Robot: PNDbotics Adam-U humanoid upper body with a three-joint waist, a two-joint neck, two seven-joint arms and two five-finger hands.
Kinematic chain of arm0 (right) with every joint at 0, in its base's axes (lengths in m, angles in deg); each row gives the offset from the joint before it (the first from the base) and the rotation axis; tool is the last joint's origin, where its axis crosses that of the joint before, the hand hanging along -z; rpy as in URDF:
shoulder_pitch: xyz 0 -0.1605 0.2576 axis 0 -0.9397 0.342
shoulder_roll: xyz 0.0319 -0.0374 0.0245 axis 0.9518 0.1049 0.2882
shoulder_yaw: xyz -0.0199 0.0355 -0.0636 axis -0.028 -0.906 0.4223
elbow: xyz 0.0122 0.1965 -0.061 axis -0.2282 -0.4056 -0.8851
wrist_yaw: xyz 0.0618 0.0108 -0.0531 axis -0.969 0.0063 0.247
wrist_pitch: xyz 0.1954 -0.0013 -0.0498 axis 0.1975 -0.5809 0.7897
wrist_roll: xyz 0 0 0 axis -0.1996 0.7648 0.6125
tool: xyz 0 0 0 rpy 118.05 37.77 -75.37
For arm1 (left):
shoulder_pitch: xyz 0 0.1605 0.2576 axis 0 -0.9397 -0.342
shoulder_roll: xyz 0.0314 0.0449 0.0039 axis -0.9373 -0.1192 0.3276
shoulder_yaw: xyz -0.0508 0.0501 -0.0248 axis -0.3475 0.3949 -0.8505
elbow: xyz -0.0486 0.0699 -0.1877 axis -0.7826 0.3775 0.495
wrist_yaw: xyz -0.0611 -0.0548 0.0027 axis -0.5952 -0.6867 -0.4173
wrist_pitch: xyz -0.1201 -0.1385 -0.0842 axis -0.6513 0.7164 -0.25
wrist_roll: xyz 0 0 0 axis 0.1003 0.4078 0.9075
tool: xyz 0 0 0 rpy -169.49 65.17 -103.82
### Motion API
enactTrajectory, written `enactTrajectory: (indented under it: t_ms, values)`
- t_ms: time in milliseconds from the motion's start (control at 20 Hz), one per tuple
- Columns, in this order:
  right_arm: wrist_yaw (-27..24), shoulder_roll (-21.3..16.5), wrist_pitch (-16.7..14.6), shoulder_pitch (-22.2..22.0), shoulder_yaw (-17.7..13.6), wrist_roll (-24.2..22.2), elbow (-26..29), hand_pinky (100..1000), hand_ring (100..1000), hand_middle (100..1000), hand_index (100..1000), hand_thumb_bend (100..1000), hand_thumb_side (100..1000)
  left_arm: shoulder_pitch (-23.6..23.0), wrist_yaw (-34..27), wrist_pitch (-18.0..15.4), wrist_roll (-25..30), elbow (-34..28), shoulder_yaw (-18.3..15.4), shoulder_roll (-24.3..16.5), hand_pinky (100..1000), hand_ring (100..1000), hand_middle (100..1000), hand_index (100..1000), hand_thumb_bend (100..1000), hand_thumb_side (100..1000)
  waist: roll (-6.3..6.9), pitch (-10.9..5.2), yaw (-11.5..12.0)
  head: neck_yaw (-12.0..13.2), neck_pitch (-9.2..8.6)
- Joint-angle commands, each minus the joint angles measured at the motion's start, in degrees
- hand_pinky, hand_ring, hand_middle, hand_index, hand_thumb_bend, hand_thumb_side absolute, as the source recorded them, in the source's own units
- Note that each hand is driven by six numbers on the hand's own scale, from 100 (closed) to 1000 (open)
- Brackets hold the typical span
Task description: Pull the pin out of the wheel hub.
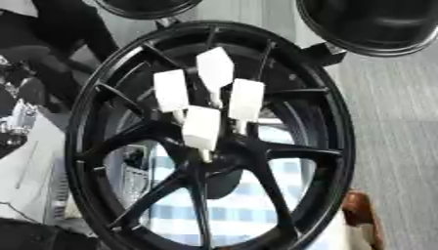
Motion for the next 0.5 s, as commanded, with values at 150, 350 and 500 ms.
enactTrajectory:
  t_ms: [150,350,500]
  values:
    - [-0.24,-1.25,0.13,-0.6,0.05,-0.3,0.42,738,512,562,716,100,150,3.42,10.06,-8.8,4.35,-0.97,0.11,-10.65,867,749,690,838,100,303,0.47,-1.2,-0.25,-0.24,0.29]
    - [-0.27,-1.63,0.26,-0.82,0.2,-0.5,0.42,739,512,562,716,100,152,7.74,15.97,-13.83,9.51,-0.97,1.5,-18.31,853,759,706,842,100,250,0.9,-1.54,-0.53,-0.33,0.29]
    - [-0.28,-1.98,0.26,-0.86,0.38,-0.68,0.42,738,511,562,716,100,156,11.65,18.28,-15.94,14.51,-0.97,3.13,-23.24,844,767,721,841,100,247,1.24,-1.73,-0.8,-0.46,0.29]
